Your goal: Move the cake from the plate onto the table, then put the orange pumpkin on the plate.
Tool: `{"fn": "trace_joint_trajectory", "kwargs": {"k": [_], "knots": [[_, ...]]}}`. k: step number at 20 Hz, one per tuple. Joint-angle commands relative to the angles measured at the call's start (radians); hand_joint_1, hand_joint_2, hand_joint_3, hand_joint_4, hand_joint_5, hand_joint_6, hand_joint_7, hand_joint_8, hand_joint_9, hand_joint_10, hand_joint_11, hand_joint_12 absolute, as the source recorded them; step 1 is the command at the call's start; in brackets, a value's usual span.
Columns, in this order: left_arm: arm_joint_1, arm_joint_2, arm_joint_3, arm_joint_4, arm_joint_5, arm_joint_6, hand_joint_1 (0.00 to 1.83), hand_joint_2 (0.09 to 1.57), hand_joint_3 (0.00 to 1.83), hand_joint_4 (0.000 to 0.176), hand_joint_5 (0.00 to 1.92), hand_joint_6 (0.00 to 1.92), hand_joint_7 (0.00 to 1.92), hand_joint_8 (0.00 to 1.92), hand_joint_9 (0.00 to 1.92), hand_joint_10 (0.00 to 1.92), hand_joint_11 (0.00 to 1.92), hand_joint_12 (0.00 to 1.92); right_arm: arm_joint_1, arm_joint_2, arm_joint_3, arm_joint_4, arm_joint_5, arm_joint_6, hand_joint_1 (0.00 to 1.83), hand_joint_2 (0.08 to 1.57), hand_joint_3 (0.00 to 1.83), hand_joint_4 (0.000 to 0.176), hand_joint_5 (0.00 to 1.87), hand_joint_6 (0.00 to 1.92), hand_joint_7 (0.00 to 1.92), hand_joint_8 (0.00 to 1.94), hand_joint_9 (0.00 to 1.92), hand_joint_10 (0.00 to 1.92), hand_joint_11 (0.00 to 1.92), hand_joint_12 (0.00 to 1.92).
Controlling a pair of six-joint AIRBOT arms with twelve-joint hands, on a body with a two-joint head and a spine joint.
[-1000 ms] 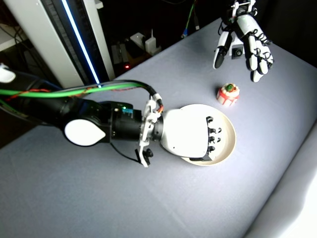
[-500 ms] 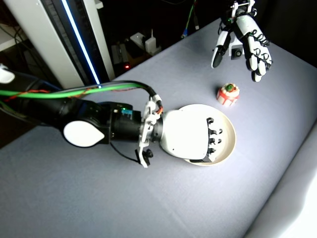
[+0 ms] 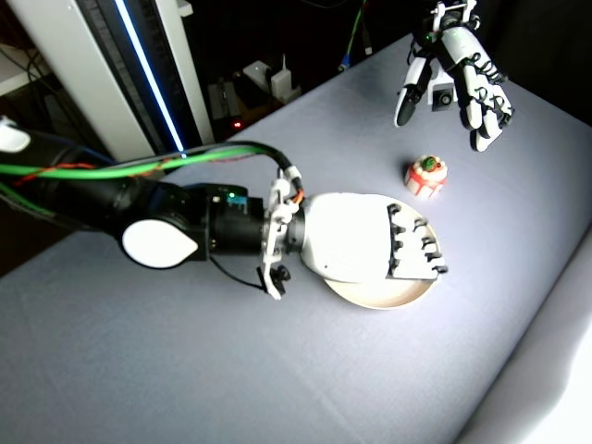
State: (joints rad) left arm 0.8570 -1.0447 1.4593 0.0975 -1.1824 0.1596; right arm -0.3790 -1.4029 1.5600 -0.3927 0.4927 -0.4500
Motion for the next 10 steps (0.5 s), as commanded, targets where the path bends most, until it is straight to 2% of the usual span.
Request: {"fn": "trace_joint_trajectory", "kwargs": {"k": [1, 2, 5, 6, 7, 8, 10], "knots": [[-0.005, 0.000, 0.001, -0.044, -0.117, -0.003, 1.08, 0.93, 0.00, 0.093, 0.11, 0.00, 0.15, 0.01, 0.36, 0.01, 0.02, 1.15, 0.006, 0.006, 0.001, 0.035, 0.111, 0.003, 0.96, 0.68, 0.00, 0.173, 0.06, 0.00, 0.01, 0.00, 0.01, 0.00, 0.00, 0.03], [-0.005, 0.000, 0.001, -0.044, -0.117, -0.003, 1.07, 0.92, 0.00, 0.106, 0.12, 0.00, 0.14, 0.01, 0.35, 0.00, 0.02, 1.15, 0.006, 0.006, 0.001, 0.035, 0.111, 0.003, 0.92, 0.67, 0.00, 0.175, 0.03, 0.00, 0.00, 0.00, 0.00, 0.00, 0.00, 0.00], [-0.005, 0.000, -0.001, -0.044, -0.114, -0.003, 1.05, 0.91, 0.00, 0.106, 0.12, 0.00, 0.15, 0.00, 0.37, 0.01, 0.03, 1.16, 0.005, 0.007, -0.016, 0.024, 0.105, 0.004, 0.80, 0.64, 0.00, 0.176, 0.00, 0.00, 0.00, 0.00, 0.00, 0.00, 0.00, 0.00], [-0.005, 0.000, -0.003, -0.045, -0.112, -0.003, 1.05, 0.91, 0.00, 0.115, 0.13, 0.00, 0.17, 0.01, 0.40, 0.02, 0.04, 1.16, 0.005, 0.012, -0.035, 0.011, 0.094, 0.004, 0.78, 0.66, 0.00, 0.176, 0.00, 0.00, 0.00, 0.00, 0.00, 0.00, 0.00, 0.00], [-0.004, 0.000, -0.005, -0.047, -0.111, -0.003, 1.06, 0.92, 0.00, 0.119, 0.12, 0.00, 0.16, 0.01, 0.39, 0.01, 0.02, 1.16, 0.005, 0.037, -0.054, 0.001, 0.083, 0.004, 0.78, 0.69, 0.00, 0.160, 0.00, 0.00, 0.00, 0.00, 0.00, 0.00, 0.00, 0.00], [0.000, 0.001, -0.008, -0.051, -0.108, -0.003, 1.07, 0.92, 0.00, 0.124, 0.10, 0.00, 0.14, 0.00, 0.36, 0.01, 0.00, 1.13, 0.005, 0.063, -0.071, -0.004, 0.075, 0.004, 0.74, 0.75, 0.03, 0.153, 0.00, 0.00, 0.00, 0.00, 0.00, 0.00, 0.00, 0.00], [0.014, 0.010, -0.017, -0.067, -0.111, -0.003, 1.09, 0.92, 0.00, 0.130, 0.08, 0.00, 0.14, 0.00, 0.36, 0.01, 0.01, 1.13, 0.005, 0.127, -0.118, -0.028, 0.047, 0.004, 0.60, 0.78, 0.04, 0.127, 0.00, 0.00, 0.00, 0.00, 0.00, 0.00, 0.00, 0.00]]}}
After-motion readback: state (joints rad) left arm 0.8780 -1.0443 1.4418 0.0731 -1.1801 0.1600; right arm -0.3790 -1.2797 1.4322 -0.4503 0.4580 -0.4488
